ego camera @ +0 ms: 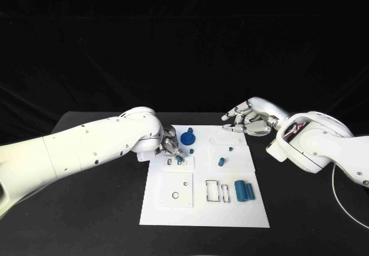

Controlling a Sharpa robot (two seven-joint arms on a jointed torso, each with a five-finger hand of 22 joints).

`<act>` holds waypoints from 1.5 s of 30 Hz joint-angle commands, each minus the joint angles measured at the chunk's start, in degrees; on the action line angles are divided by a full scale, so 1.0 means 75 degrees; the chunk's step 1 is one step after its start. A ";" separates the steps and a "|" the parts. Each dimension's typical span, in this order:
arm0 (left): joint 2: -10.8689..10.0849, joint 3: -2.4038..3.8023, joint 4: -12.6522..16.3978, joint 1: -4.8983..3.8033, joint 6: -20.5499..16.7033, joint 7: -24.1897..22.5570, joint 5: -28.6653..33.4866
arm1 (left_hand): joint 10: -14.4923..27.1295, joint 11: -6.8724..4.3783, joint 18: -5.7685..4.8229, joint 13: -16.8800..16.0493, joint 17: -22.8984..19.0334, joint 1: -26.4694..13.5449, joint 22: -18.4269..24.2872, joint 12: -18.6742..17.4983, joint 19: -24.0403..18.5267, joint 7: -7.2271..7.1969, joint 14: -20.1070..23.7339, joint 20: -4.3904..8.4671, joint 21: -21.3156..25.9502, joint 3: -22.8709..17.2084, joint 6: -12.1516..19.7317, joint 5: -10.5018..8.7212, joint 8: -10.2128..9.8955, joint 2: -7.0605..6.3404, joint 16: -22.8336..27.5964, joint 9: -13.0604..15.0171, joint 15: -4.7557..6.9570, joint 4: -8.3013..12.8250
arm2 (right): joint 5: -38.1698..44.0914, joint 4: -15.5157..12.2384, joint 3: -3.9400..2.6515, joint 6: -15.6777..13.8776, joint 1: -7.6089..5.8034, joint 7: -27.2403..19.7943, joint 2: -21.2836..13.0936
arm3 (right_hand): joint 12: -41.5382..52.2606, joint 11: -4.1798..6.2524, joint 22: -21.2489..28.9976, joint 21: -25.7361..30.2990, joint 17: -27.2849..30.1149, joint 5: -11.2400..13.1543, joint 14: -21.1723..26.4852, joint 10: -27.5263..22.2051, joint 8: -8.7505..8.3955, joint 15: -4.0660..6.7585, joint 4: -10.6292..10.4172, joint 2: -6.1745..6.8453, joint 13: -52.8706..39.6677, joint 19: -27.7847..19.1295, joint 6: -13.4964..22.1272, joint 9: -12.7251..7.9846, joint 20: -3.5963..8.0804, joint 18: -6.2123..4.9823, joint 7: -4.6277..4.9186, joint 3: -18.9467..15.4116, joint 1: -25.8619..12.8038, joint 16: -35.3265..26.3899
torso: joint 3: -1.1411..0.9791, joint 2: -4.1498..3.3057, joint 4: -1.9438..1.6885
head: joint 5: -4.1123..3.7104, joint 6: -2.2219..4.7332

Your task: Assemble the parts on the task board

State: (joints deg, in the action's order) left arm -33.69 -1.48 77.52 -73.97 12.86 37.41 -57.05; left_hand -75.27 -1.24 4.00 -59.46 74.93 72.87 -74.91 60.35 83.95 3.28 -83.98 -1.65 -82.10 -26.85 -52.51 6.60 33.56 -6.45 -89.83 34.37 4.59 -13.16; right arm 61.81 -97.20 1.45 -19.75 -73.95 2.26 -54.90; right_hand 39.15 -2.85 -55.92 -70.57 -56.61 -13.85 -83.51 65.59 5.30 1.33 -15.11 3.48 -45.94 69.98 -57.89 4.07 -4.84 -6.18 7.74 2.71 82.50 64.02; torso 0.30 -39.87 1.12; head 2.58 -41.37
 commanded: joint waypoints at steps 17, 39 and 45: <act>-0.0884 -0.0019 0.1227 0.0853 -0.4026 -0.1163 -0.0971 | -0.0272 -0.0057 -0.0230 -0.0187 0.2009 -0.0128 -0.0732 0.0177 0.0219 -0.0084 -0.0803 0.0024 -0.0244 -0.1783 -0.0136 0.0065 0.0072 -0.0330 -0.0023 0.0101 0.0043 0.1557 | -0.0129 0.0012 0.0011 0.0059 0.0005 -0.0109 -0.0060 | -0.0025 0.0003 0.0018 0.0048 -0.0004 -0.0068 -0.0020 -0.0033 0.0027 0.0020 -0.0056 -0.0100 0.0035 -0.0041 -0.0044 -0.0009 0.0003 -0.0111 0.0023 0.0003 -0.0053 -0.0052 | -0.0083 0.0042 -0.0138 | -0.0030 -0.0073; -0.0890 -0.0018 0.1278 0.1424 -0.4029 -0.0973 -0.1488 | -0.0260 -0.0062 -0.0220 -0.0100 0.2009 -0.0176 -0.0697 0.0089 0.0208 -0.0090 -0.0803 0.0036 -0.0221 -0.1867 -0.0156 0.0056 0.0059 -0.0404 -0.0023 0.0105 0.0052 0.1562 | -0.0196 0.0006 0.0027 0.0049 0.0009 -0.0164 -0.0124 | -0.0012 0.0001 0.0029 0.0064 0.0003 -0.0073 -0.0029 -0.0026 0.0028 0.0018 -0.0104 -0.0130 0.0054 -0.0031 -0.0042 -0.0009 0.0002 -0.0111 0.0023 -0.0010 -0.0108 -0.0074 | -0.0092 0.0039 -0.0139 | -0.0074 -0.0103; -0.0871 -0.0017 0.1246 0.1442 -0.3923 -0.0885 -0.1489 | -0.0257 -0.0064 -0.0217 -0.0080 0.2009 -0.0195 -0.0682 0.0067 0.0201 -0.0093 -0.0803 0.0037 -0.0210 -0.1877 -0.0151 0.0049 0.0048 -0.0446 -0.0023 0.0104 0.0051 0.1566 | -0.0202 0.0009 0.0029 0.0053 0.0009 -0.0170 -0.0129 | -0.0011 0.0000 0.0032 0.0067 0.0008 -0.0073 -0.0029 -0.0025 0.0028 0.0018 -0.0111 -0.0133 0.0057 -0.0031 -0.0041 -0.0010 0.0002 -0.0111 0.0023 -0.0012 -0.0117 -0.0080 | -0.0092 0.0041 -0.0138 | -0.0084 -0.0110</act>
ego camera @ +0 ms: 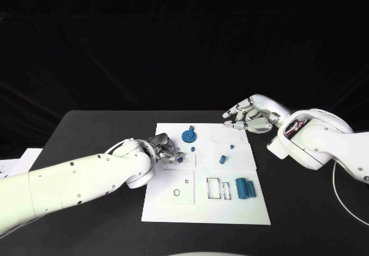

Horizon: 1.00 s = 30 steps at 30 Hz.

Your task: Assemble the parts on the task board

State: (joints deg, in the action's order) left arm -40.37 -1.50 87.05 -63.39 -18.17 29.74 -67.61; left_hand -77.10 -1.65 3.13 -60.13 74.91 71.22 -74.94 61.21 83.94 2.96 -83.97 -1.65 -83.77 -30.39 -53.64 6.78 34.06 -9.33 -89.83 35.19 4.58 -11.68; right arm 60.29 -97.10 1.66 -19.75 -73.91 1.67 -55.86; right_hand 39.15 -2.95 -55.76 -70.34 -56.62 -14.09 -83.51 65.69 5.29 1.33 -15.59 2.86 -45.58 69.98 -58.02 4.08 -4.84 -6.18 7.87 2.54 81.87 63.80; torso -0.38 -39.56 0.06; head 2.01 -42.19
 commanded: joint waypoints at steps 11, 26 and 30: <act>0.0028 -0.0014 -0.0007 0.0036 0.0377 0.0217 -0.0081 | -0.0018 -0.0011 -0.0101 0.0014 0.2012 0.0021 -0.0679 -0.0053 0.0202 -0.0055 -0.0804 0.0040 0.0013 -0.1406 -0.0005 0.0019 -0.0026 -0.0098 -0.0023 -0.0007 0.0051 0.1383 | -0.0013 0.0003 0.0004 0.0057 0.0008 -0.0104 0.0001 | -0.0005 0.0013 0.0022 0.0048 0.0014 -0.0042 -0.0031 -0.0038 0.0028 0.0017 -0.0069 -0.0063 0.0017 -0.0032 -0.0023 -0.0010 0.0002 -0.0113 0.0006 0.0002 -0.0061 -0.0064 | 0.0001 0.0000 0.0001 | -0.0009 -0.0032; -0.0011 -0.0014 0.0073 0.0040 0.0642 0.0267 -0.0081 | -0.0052 -0.0019 -0.0105 0.0003 0.2012 0.0044 -0.0702 -0.0041 0.0211 -0.0062 -0.0804 0.0048 0.0003 -0.1376 -0.0088 -0.0003 -0.0047 -0.0209 -0.0023 -0.0027 0.0052 0.1457 | -0.0046 0.0006 0.0012 0.0106 0.0020 -0.0129 0.0010 | 0.0003 0.0012 0.0026 0.0055 0.0004 -0.0048 -0.0038 -0.0035 0.0030 0.0017 -0.0092 -0.0087 0.0026 -0.0026 -0.0024 -0.0010 0.0001 -0.0113 0.0005 -0.0003 -0.0094 -0.0065 | -0.0008 -0.0005 0.0001 | -0.0014 -0.0065; -0.0008 -0.0014 0.0081 0.0041 0.0663 0.0266 -0.0081 | -0.0065 -0.0023 -0.0107 -0.0007 0.2012 0.0053 -0.0711 -0.0031 0.0214 -0.0067 -0.0804 0.0051 -0.0001 -0.1346 -0.0142 -0.0008 -0.0066 -0.0256 -0.0023 -0.0048 0.0055 0.1492 | -0.0055 0.0011 0.0014 0.0118 0.0024 -0.0137 0.0014 | 0.0003 0.0012 0.0026 0.0055 0.0004 -0.0048 -0.0038 -0.0035 0.0030 0.0017 -0.0092 -0.0087 0.0026 -0.0026 -0.0024 -0.0010 0.0001 -0.0113 0.0005 -0.0003 -0.0094 -0.0065 | -0.0005 -0.0005 0.0001 | -0.0009 -0.0077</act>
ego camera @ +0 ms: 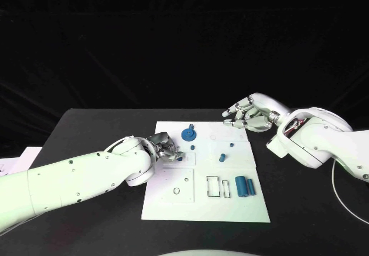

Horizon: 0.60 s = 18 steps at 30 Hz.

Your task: Assemble the parts on the task board

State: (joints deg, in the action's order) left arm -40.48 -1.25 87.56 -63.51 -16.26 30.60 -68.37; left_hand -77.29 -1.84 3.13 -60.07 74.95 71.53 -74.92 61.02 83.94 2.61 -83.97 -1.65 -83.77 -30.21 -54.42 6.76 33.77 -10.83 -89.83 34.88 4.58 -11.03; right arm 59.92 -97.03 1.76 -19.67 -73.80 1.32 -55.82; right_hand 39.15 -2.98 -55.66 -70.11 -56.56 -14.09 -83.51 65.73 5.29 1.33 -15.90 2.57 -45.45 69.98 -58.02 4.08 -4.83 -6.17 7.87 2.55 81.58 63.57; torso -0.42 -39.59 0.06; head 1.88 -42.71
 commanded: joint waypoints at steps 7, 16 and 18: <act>-0.0008 -0.0048 0.0028 0.0060 0.0453 0.0164 0.0002 | -0.0066 -0.0005 -0.0113 -0.0050 0.2007 0.0023 -0.0737 0.0029 0.0224 -0.0029 -0.0804 0.0055 -0.0013 -0.1323 -0.0124 -0.0010 -0.0063 -0.0111 -0.0023 -0.0045 0.0059 0.1448 | -0.0018 0.0008 0.0005 0.0125 0.0013 -0.0103 0.0009 | 0.0003 0.0016 0.0013 0.0024 -0.0004 -0.0048 -0.0038 -0.0040 0.0030 0.0017 -0.0051 -0.0048 0.0009 -0.0026 -0.0025 -0.0010 0.0001 -0.0114 0.0005 -0.0004 -0.0056 -0.0034 | -0.0001 0.0002 0.0002 | 0.0001 -0.0018; -0.0052 -0.0048 0.0071 0.0071 0.0483 0.0177 -0.0029 | -0.0089 -0.0012 -0.0116 -0.0074 0.2007 0.0024 -0.0755 0.0056 0.0231 -0.0040 -0.0804 0.0059 -0.0021 -0.1277 -0.0202 -0.0012 -0.0095 -0.0149 -0.0023 -0.0081 0.0063 0.1474 | -0.0032 0.0003 0.0009 0.0138 0.0016 -0.0120 -0.0008 | 0.0007 0.0016 0.0027 0.0035 0.0008 -0.0054 -0.0038 -0.0040 0.0031 0.0017 -0.0059 -0.0061 0.0014 -0.0030 -0.0024 -0.0010 0.0001 -0.0116 0.0005 -0.0005 -0.0070 -0.0048 | 0.0001 -0.0001 0.0004 | -0.0012 -0.0027; -0.0059 -0.0047 0.0079 0.0073 0.0483 0.0177 -0.0033 | -0.0096 -0.0016 -0.0117 -0.0081 0.2007 0.0014 -0.0758 0.0063 0.0233 -0.0046 -0.0804 0.0061 -0.0022 -0.1256 -0.0230 -0.0012 -0.0110 -0.0162 -0.0023 -0.0096 0.0065 0.1475 | -0.0033 0.0002 0.0009 0.0140 0.0017 -0.0122 -0.0011 | 0.0007 0.0016 0.0027 0.0035 0.0008 -0.0054 -0.0038 -0.0040 0.0031 0.0017 -0.0059 -0.0061 0.0014 -0.0030 -0.0024 -0.0010 0.0001 -0.0116 0.0005 -0.0005 -0.0070 -0.0048 | 0.0001 0.0003 0.0003 | -0.0011 -0.0031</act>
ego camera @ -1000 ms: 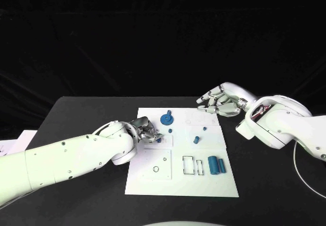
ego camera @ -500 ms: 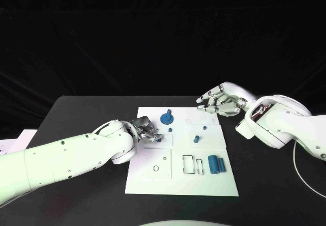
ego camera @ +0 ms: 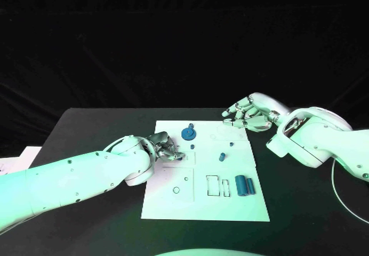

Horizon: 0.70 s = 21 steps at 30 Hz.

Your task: Assemble the parts on the task board

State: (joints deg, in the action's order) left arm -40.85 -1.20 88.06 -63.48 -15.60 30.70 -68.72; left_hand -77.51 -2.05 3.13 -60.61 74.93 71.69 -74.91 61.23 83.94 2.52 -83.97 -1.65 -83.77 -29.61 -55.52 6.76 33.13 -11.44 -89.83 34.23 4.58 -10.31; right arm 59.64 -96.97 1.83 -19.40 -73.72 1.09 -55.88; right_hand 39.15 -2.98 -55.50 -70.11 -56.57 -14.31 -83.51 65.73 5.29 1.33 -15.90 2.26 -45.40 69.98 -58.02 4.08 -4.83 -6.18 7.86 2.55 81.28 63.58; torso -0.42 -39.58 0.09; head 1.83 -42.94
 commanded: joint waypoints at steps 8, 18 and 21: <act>-0.0009 -0.0052 0.0018 0.0074 0.0376 0.0167 0.0010 | -0.0100 -0.0006 -0.0121 -0.0047 0.2009 -0.0050 -0.0779 0.0075 0.0242 -0.0067 -0.0804 0.0068 -0.0033 -0.1277 -0.0163 -0.0012 -0.0062 -0.0101 -0.0023 -0.0050 0.0078 0.1361 | 0.0003 -0.0011 0.0002 0.0105 0.0009 -0.0098 -0.0010 | 0.0007 0.0017 0.0006 0.0035 0.0008 -0.0024 -0.0038 -0.0040 0.0031 0.0017 -0.0059 -0.0020 0.0006 -0.0030 -0.0024 -0.0010 0.0001 -0.0115 0.0005 -0.0005 -0.0029 -0.0049 | 0.0006 0.0001 -0.0006 | -0.0010 0.0000; 0.0089 -0.0047 -0.0089 0.0071 0.0419 0.0202 0.0048 | -0.0158 -0.0045 -0.0129 -0.0069 0.2009 -0.0171 -0.0821 0.0101 0.0263 -0.0122 -0.0804 0.0093 -0.0054 -0.1196 -0.0231 -0.0008 -0.0098 0.0024 -0.0023 -0.0081 0.0110 0.1225 | 0.0002 -0.0012 0.0003 0.0091 0.0010 -0.0093 0.0003 | 0.0009 0.0018 0.0023 0.0047 0.0022 -0.0026 -0.0036 -0.0041 0.0030 0.0017 -0.0060 -0.0025 0.0009 -0.0038 -0.0023 -0.0010 0.0000 -0.0119 0.0005 -0.0006 -0.0034 -0.0063 | 0.0002 0.0001 0.0004 | -0.0017 0.0026; 0.0122 -0.0045 -0.0139 0.0065 0.0513 0.0232 0.0109 | -0.0172 -0.0054 -0.0128 -0.0070 0.2009 -0.0223 -0.0821 0.0099 0.0263 -0.0133 -0.0804 0.0103 -0.0052 -0.1160 -0.0234 -0.0008 -0.0091 0.0100 -0.0023 -0.0071 0.0119 0.1164 | 0.0002 -0.0013 0.0003 0.0095 0.0010 -0.0087 0.0006 | 0.0009 0.0018 0.0023 0.0047 0.0022 -0.0026 -0.0036 -0.0041 0.0030 0.0017 -0.0060 -0.0025 0.0009 -0.0038 -0.0023 -0.0010 0.0000 -0.0119 0.0005 -0.0006 -0.0034 -0.0063 | 0.0000 0.0000 0.0007 | -0.0017 0.0022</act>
State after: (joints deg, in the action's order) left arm -40.17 -1.12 87.26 -63.49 -15.20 31.04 -68.86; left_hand -78.53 -2.46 3.13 -61.07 74.92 69.72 -74.91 61.70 83.94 2.13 -83.98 -1.23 -84.04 -30.86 -56.95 6.59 32.81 -11.45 -89.83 33.79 5.02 -8.95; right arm 59.51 -97.01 1.85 -19.30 -73.69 0.95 -55.89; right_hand 39.15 -2.99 -55.38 -70.11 -56.45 -14.31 -83.51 65.74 5.29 1.33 -15.90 2.27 -45.40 69.98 -58.01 4.08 -4.83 -6.18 7.86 2.55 81.28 63.24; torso -0.41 -39.56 0.10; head 1.71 -42.75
